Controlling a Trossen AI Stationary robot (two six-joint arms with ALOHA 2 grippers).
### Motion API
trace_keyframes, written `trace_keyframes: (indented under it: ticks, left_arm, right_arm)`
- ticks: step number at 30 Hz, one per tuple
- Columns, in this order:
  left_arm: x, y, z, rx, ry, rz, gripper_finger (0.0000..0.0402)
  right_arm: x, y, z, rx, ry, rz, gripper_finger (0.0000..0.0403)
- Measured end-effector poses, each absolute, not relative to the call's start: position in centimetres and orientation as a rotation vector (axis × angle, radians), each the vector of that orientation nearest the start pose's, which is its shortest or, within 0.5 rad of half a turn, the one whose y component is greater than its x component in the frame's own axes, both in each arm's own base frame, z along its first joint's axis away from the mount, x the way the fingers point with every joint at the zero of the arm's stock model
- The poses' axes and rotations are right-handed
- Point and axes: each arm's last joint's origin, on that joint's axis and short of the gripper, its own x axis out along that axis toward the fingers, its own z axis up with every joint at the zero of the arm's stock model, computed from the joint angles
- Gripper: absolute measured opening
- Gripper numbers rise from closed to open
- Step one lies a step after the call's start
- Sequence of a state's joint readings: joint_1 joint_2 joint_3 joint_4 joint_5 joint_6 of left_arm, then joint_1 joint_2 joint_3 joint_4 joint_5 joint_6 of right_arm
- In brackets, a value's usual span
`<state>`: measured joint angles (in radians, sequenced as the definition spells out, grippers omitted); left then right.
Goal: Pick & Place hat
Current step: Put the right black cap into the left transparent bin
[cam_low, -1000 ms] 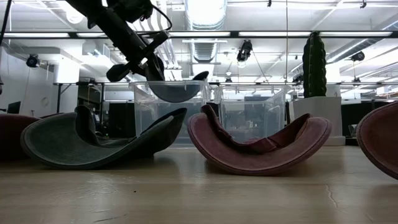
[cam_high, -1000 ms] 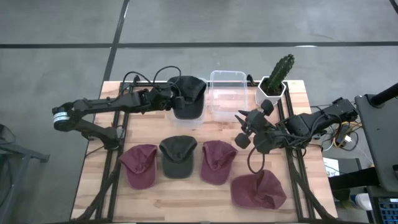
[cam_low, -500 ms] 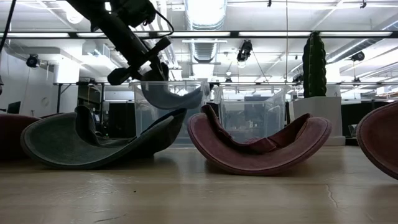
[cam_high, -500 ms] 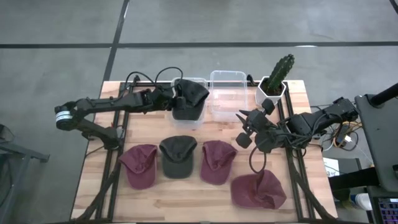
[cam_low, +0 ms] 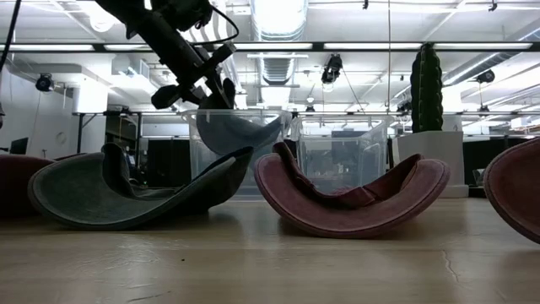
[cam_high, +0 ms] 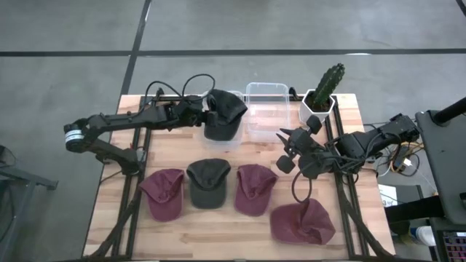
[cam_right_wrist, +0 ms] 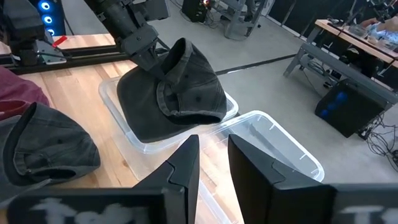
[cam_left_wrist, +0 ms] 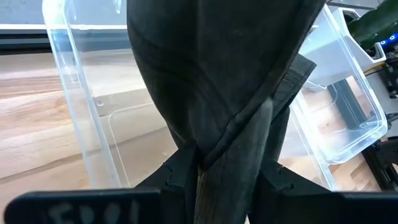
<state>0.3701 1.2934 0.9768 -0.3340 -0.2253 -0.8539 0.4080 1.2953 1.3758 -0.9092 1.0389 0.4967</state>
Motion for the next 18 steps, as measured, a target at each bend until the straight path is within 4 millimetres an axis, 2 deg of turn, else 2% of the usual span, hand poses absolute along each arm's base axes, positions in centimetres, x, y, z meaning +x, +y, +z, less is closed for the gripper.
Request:
trace_keyframes:
  ticks: [8,18]
  left_arm:
    - [25.44,10.63,27.99,-0.825,0.380,0.818,0.0099]
    - [25.21,11.12,28.00,-0.687,0.414,0.832,0.0099]
  right_arm:
    - [23.32,7.36,37.63,-0.095,0.461,-0.720,0.0068]
    - [23.32,7.36,37.63,-0.094,0.460,-0.720,0.0077]
